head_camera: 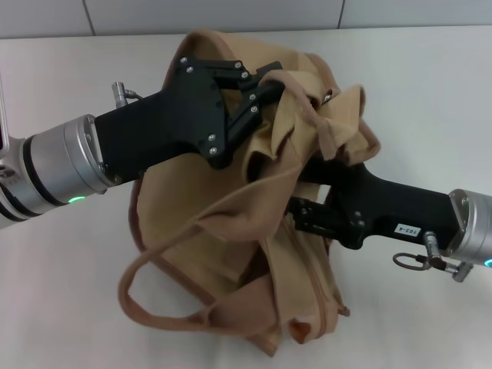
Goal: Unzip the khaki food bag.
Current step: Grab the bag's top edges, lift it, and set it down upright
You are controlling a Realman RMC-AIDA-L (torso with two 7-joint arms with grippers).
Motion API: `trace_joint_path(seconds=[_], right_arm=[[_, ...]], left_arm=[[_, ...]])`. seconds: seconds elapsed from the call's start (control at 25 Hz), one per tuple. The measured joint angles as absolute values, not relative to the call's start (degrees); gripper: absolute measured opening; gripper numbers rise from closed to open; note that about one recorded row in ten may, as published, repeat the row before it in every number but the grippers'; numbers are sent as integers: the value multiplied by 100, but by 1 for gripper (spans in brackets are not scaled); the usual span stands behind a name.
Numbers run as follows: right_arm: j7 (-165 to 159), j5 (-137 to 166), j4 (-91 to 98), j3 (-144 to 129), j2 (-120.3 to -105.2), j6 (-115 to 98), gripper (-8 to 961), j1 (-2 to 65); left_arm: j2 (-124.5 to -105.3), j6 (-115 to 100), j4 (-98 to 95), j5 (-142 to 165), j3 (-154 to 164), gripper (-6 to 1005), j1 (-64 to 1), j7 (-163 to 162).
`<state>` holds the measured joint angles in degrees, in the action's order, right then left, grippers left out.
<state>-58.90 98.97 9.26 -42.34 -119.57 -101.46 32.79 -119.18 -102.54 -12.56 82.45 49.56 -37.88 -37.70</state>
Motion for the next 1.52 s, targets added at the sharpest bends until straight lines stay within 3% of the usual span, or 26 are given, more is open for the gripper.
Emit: trace_joint_path(seconds=[0.68, 0.92, 1.52], right_arm=[[-5907, 9774, 928, -4470, -11976, -10056, 566, 3295], [-5853, 9774, 897, -4446, -11975, -9986, 391, 3319], [-5890, 9664, 883, -4411, -11953, -10006, 195, 3217]], left_arm=[[-11918, -10319, -1224, 8254, 4974, 76, -3739, -3691], [-11918, -10321, -1213, 8254, 4981, 76, -3741, -3691], [-11918, -10336, -1231, 8252, 4956, 77, -3700, -3691]])
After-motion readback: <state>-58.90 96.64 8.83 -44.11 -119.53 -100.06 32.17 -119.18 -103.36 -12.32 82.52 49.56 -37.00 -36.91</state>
